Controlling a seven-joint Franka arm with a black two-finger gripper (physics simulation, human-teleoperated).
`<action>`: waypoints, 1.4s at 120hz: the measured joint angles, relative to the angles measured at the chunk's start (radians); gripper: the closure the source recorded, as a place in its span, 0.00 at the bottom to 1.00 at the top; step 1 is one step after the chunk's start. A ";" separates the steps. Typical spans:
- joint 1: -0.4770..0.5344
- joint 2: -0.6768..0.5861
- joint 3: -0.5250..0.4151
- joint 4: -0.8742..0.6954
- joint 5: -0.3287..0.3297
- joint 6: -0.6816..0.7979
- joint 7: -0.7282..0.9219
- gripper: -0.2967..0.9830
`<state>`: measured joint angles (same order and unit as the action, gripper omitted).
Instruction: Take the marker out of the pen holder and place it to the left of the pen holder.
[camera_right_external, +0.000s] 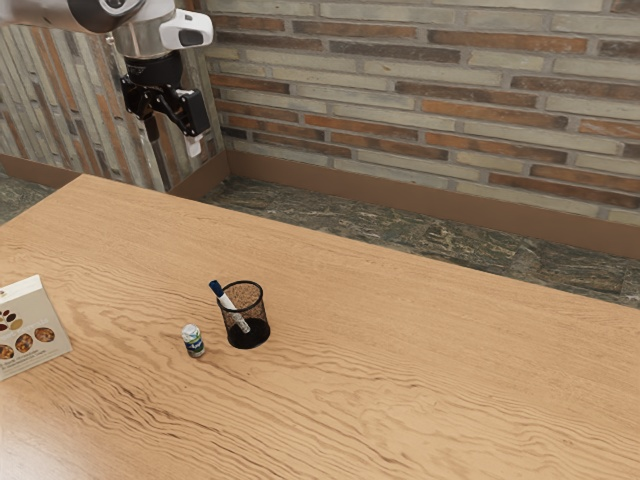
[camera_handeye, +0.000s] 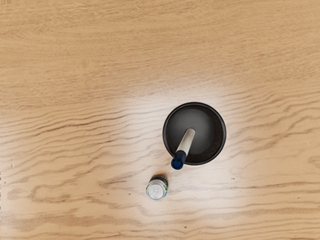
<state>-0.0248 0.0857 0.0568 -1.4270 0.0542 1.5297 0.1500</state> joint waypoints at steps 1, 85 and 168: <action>0.000 0.000 0.000 0.000 0.000 0.000 0.000 0.23; -0.313 0.198 -0.040 -0.457 0.353 0.069 0.214 0.23; -0.166 0.416 -0.034 -0.232 0.538 0.132 0.433 0.30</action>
<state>-0.1905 0.5021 0.0230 -1.6587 0.5923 1.6622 0.5826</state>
